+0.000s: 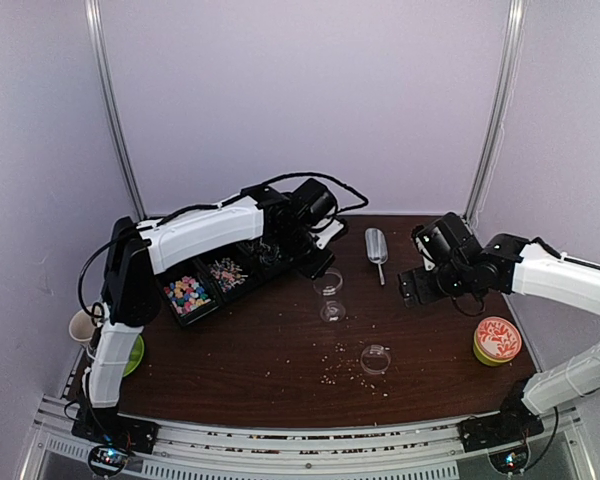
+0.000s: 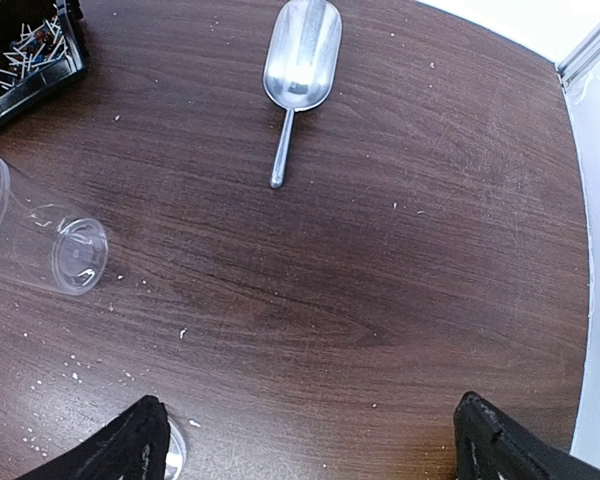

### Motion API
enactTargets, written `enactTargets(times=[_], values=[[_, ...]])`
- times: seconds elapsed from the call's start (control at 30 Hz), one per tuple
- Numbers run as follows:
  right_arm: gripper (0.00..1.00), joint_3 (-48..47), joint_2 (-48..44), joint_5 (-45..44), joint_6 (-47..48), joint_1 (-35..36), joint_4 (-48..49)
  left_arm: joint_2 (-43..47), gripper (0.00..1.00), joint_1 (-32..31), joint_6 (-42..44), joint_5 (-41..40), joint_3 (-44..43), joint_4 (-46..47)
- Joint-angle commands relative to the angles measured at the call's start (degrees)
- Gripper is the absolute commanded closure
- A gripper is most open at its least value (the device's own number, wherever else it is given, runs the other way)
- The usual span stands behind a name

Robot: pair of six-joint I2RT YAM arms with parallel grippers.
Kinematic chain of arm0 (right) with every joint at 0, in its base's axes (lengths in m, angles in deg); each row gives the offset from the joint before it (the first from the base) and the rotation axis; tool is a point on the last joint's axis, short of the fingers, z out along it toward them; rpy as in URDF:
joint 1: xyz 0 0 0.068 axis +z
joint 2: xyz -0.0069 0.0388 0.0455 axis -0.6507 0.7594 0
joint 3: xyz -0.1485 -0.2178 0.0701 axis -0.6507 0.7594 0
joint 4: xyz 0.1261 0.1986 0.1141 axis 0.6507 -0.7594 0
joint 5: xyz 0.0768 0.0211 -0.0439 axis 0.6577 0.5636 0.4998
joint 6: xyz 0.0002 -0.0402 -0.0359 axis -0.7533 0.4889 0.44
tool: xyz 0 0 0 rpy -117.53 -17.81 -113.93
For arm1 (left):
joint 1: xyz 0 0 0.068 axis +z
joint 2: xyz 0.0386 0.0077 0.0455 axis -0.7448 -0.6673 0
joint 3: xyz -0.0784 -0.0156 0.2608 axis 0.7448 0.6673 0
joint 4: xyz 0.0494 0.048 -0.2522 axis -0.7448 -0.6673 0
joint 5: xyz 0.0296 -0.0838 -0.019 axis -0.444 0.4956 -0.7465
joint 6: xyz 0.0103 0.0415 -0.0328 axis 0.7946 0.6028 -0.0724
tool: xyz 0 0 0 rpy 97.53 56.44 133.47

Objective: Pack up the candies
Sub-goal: Place the packing bottle at the center of the board.

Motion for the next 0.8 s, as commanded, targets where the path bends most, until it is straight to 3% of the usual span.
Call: enactTargets(times=[0.0,0.33,0.77], values=[[0.00,0.53,-1.09,-0.97,-0.76,-0.24,0.63,-1.41,1.00,-0.99,-0.84,-1.27,-2.01,0.60],[0.01,0.53,-0.84,-0.82,-0.75,-0.24,0.74,-2.32,0.99,-1.36,-1.10,-1.24,-2.48,0.60],[0.00,0.40,-0.87,-0.67,-0.58,-0.24,0.91,-2.76,0.75,-1.38,-1.56,-0.48,-3.62,0.60]])
